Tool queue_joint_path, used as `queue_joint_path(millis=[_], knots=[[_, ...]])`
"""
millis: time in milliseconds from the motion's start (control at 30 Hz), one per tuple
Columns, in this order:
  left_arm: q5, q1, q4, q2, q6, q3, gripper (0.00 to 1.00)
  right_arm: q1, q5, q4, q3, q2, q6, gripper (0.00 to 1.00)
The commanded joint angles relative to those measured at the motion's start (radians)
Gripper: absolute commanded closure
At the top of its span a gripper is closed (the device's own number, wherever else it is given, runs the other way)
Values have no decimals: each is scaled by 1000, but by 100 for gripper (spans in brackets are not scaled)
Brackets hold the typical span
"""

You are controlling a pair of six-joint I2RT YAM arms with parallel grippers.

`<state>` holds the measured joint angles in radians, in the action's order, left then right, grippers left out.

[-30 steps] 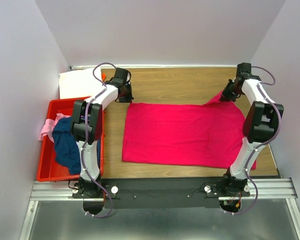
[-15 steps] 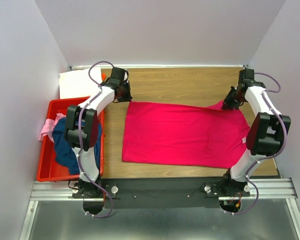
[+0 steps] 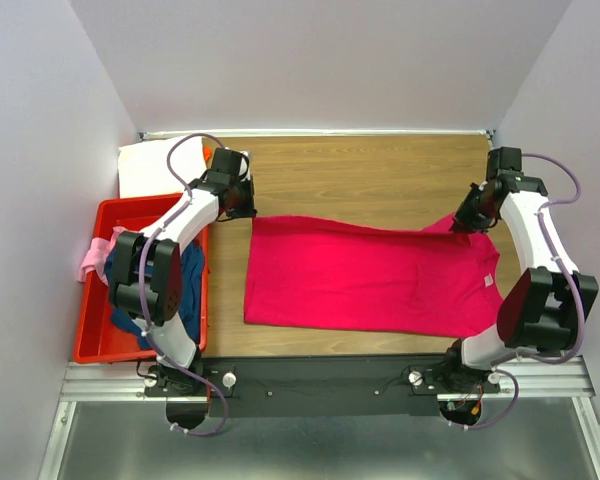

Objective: Fold and stack the t-shirts
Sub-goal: Fold the tshirt

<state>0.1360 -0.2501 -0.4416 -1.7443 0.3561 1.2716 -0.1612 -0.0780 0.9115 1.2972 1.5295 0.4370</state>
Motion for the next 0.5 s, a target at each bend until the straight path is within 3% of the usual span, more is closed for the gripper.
queue_joint_path(millis=[0, 467], knots=[[-30, 5, -6, 77, -43, -41, 100, -3, 49, 113, -45, -75, -9, 99], [40, 5, -60, 222, -51, -187, 100, 3, 72, 302, -131, -232, -15, 99]])
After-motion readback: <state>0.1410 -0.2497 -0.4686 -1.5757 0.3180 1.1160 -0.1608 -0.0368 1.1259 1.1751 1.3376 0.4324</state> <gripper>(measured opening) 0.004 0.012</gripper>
